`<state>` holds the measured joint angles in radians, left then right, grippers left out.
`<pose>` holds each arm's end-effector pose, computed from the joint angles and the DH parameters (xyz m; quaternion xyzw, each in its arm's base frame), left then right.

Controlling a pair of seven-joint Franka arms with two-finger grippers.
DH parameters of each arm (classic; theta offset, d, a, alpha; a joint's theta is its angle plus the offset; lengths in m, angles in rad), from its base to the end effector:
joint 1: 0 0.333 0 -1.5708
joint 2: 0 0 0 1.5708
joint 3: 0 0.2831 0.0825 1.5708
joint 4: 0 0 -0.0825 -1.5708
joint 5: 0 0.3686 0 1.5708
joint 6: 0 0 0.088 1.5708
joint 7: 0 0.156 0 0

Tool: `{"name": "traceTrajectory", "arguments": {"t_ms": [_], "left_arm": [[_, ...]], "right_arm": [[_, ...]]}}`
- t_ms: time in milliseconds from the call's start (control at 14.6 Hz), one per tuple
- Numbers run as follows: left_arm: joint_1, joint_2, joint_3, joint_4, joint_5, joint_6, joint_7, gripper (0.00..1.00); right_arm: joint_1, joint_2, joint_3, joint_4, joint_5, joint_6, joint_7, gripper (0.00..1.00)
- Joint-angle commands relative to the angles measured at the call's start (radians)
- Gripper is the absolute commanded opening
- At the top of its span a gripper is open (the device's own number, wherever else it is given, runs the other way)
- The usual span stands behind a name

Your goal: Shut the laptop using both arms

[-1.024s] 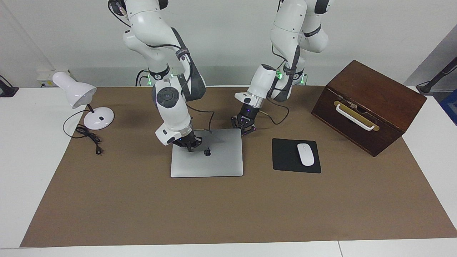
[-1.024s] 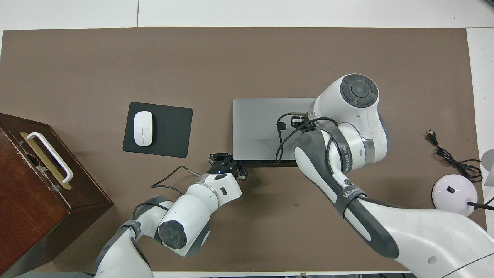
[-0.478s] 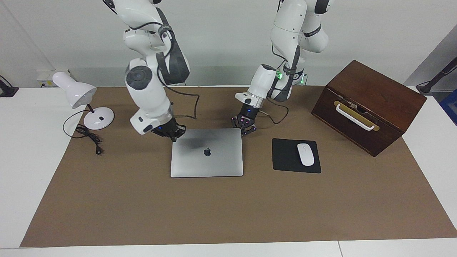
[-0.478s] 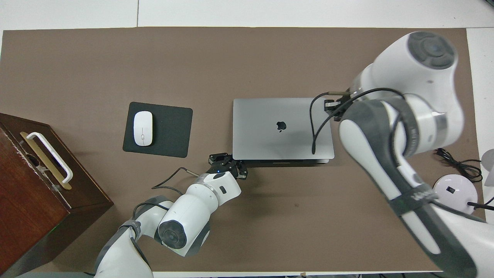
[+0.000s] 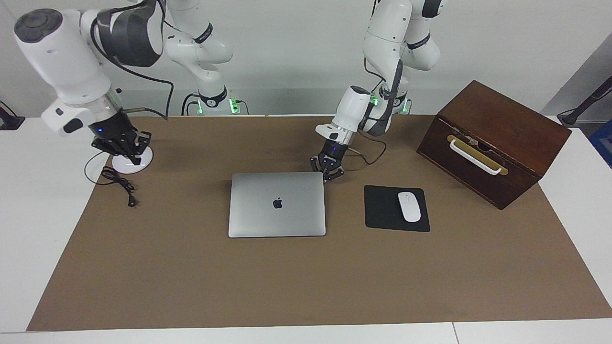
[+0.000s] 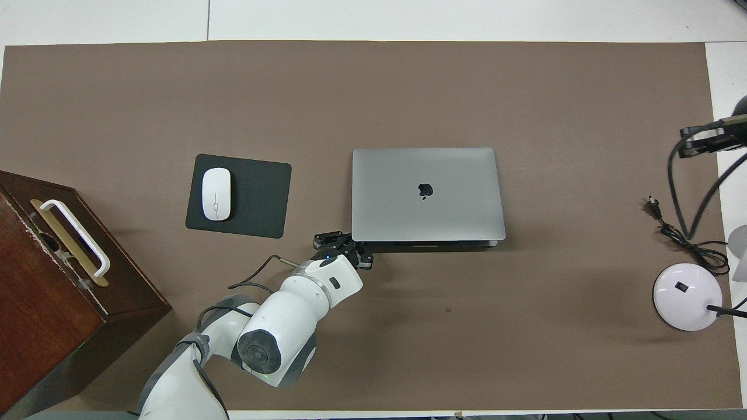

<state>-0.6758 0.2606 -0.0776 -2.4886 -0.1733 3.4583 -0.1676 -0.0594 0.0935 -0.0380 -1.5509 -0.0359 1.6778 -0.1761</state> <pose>0.4062 -0.3510 0.2144 0.9205 -0.1824 0.3040 0.1644 0.5722 -0.0604 0.5095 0.9988 0.0411 0.0139 0.0217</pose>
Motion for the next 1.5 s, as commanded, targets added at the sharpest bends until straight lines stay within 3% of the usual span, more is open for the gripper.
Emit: {"name": "traceTrajectory", "arguments": {"t_ms": [0, 478, 751, 820, 956, 1229, 1298, 1366, 1434], "left_arm": [[0.021, -0.095, 0.009, -0.043, -0.017, -0.178, -0.009, 0.00], [0.061, -0.323, 0.016, -0.007, -0.015, -0.607, -0.027, 0.00], [0.102, -0.368, 0.018, 0.104, -0.015, -0.920, -0.027, 0.00], [0.129, -0.371, 0.018, 0.147, -0.015, -1.009, -0.029, 0.00], [0.191, -0.374, 0.018, 0.250, -0.005, -1.181, -0.020, 0.00], [0.292, -0.406, 0.018, 0.361, -0.002, -1.378, 0.031, 0.00], [0.320, -0.425, 0.018, 0.370, -0.002, -1.396, 0.031, 0.40], [0.343, -0.437, 0.019, 0.379, -0.002, -1.415, 0.030, 0.99], [0.369, -0.443, 0.019, 0.395, -0.002, -1.442, 0.031, 1.00]], "right_arm": [[-0.039, -0.009, 0.016, 0.018, -0.025, -0.018, -0.048, 0.00], [0.001, -0.020, 0.029, 0.014, -0.006, -0.038, 0.127, 0.00], [0.000, -0.020, 0.029, 0.009, 0.027, -0.035, 0.129, 0.03], [0.000, -0.023, 0.029, 0.005, 0.028, -0.032, 0.129, 0.22], [0.001, -0.026, 0.029, 0.002, 0.030, -0.032, 0.127, 1.00], [-0.011, -0.029, 0.027, -0.003, 0.080, -0.036, 0.150, 1.00], [-0.011, -0.032, 0.027, -0.011, 0.080, -0.030, 0.150, 1.00], [-0.011, -0.034, 0.027, -0.015, 0.080, -0.026, 0.150, 1.00], [-0.010, -0.035, 0.027, -0.015, 0.080, -0.026, 0.150, 1.00]]}}
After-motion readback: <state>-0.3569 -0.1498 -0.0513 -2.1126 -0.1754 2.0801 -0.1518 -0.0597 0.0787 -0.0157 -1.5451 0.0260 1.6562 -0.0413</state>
